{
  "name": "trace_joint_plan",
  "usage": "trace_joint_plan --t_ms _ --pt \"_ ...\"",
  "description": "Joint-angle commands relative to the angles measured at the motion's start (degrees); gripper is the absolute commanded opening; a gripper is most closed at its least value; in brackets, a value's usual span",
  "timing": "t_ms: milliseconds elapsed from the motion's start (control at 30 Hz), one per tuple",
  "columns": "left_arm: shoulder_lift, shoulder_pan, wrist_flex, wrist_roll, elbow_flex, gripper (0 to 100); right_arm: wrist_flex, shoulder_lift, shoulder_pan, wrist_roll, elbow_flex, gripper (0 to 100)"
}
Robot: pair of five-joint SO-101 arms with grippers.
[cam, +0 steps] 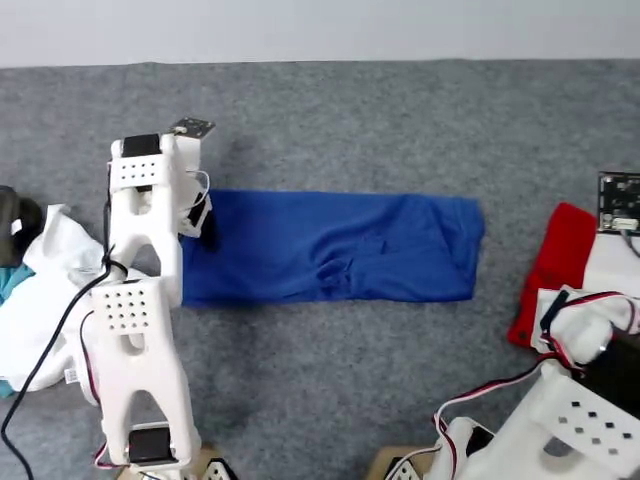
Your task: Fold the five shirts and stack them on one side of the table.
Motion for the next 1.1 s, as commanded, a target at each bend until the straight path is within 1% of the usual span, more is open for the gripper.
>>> trace_joint_plan --t_ms 0,133,233,400,600,700,767,867,1067 --pt "0.09 0.35 1.58 0.18 -0.92 1 2.15 0.04 0.48 -0.53 -0.53 0.9" --pt "-1.85 0.53 1.58 1.32 -0.84 0 2.15 -0.04 0.48 -0.53 -0.53 0.9" --pt "-7.3 -0.09 1.58 2.73 0.57 0 2.15 -0.04 0.48 -0.53 -0.53 0.9" --pt "-16.7 -3.43 1.49 2.2 5.85 0 2.15 -0.04 0.48 -0.53 -0.53 0.9" --pt "-16.97 -9.14 1.49 -1.14 6.81 0 2.15 -0.04 0.48 -0.44 -0.53 0.9" --pt "-16.88 -10.11 1.49 -1.32 6.2 0 2.15 -0.04 0.48 -0.35 -0.53 0.9" --pt "-17.14 -9.41 1.58 -1.32 5.93 0 2.15 -0.04 0.48 -0.35 -0.53 0.9" --pt "-19.08 -6.24 1.58 -0.97 6.37 0 2.15 -0.04 0.48 -0.35 -0.53 0.9" --pt "-27.08 3.34 1.58 0.7 9.45 0 2.15 -0.04 0.48 -0.35 -0.53 0.9"
